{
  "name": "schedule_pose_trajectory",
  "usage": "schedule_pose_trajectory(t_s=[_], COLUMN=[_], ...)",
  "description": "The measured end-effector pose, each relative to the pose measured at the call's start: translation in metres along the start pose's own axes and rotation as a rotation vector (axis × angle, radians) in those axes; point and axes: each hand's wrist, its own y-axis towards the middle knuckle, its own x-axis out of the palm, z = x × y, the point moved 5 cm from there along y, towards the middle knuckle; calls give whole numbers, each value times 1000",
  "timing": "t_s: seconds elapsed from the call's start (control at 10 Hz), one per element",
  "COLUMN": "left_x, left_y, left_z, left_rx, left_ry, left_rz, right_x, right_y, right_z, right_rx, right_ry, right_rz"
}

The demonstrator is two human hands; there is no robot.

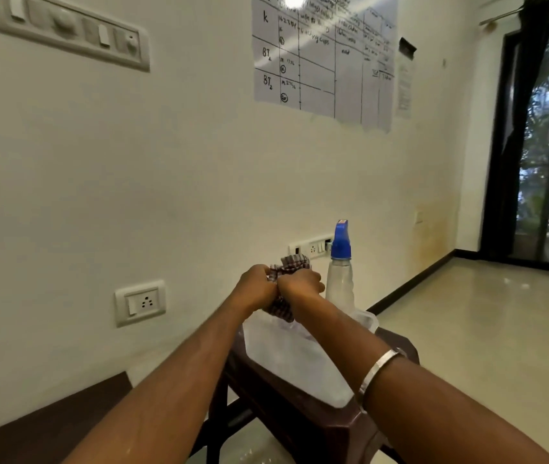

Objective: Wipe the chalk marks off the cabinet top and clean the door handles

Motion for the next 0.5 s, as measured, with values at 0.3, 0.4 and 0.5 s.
schedule_pose_trajectory(t_s=[0.3,0.4,0.5], left_x=[20,30,29], left_y=[16,21,19], left_z=[-26,-29,-26], left_rx=[-42,-28,3], left_ry=[550,675,645], left_rz=[-207,-235,-166], right_x=[26,27,17], right_y=[7,0,-5], right_z=[20,27,29], right_rx=[-144,-108,-71], right_ry=[-418,-253,-214], right_rz=[-223,-377,-413])
